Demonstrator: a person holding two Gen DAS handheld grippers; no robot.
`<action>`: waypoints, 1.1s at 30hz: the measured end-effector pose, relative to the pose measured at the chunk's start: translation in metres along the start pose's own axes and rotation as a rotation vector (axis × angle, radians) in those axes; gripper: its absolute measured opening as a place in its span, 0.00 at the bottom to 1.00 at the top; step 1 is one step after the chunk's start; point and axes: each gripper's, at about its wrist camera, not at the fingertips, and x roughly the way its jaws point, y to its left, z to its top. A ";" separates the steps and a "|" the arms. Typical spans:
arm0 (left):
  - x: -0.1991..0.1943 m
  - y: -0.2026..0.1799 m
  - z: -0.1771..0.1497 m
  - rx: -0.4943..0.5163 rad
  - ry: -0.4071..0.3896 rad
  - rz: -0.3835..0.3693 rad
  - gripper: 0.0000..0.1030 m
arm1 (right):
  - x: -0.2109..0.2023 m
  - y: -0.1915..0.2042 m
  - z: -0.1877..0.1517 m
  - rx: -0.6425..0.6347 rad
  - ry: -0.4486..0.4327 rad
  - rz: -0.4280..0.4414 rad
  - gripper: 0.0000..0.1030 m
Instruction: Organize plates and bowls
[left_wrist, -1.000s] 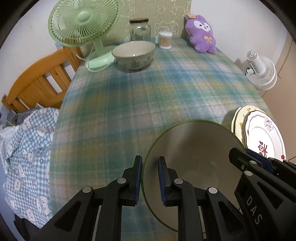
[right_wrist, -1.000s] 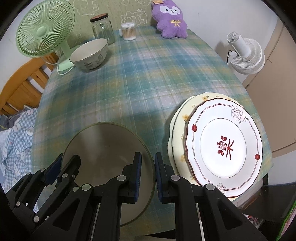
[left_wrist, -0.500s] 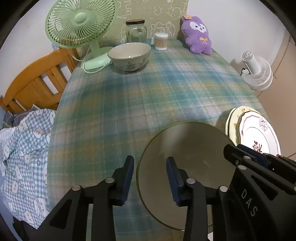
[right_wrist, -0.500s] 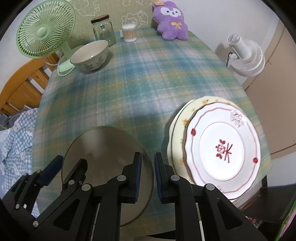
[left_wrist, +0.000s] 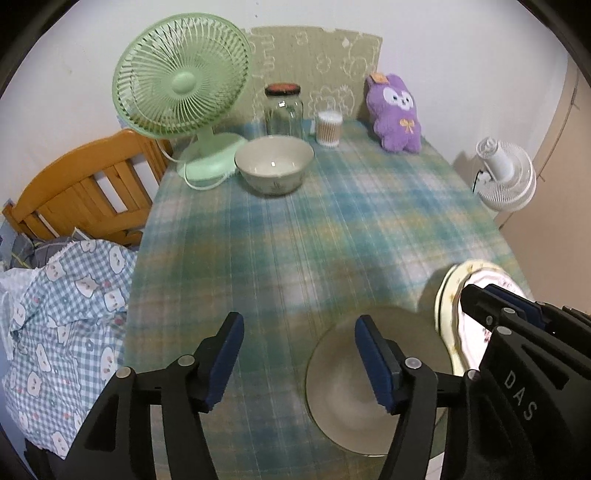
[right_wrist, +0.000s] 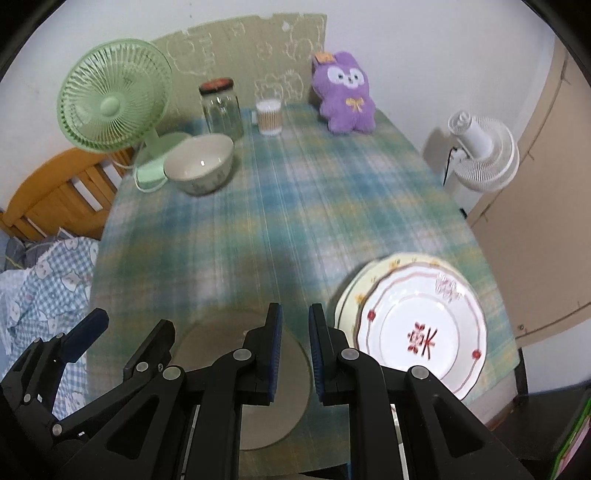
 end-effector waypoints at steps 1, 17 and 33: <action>-0.003 0.000 0.004 -0.005 -0.006 -0.002 0.64 | -0.003 0.000 0.003 -0.003 -0.008 0.003 0.17; -0.011 0.011 0.069 -0.087 -0.107 0.073 0.68 | -0.008 0.012 0.085 -0.086 -0.112 0.079 0.18; 0.061 0.022 0.145 -0.191 -0.107 0.192 0.74 | 0.072 0.029 0.176 -0.168 -0.105 0.172 0.18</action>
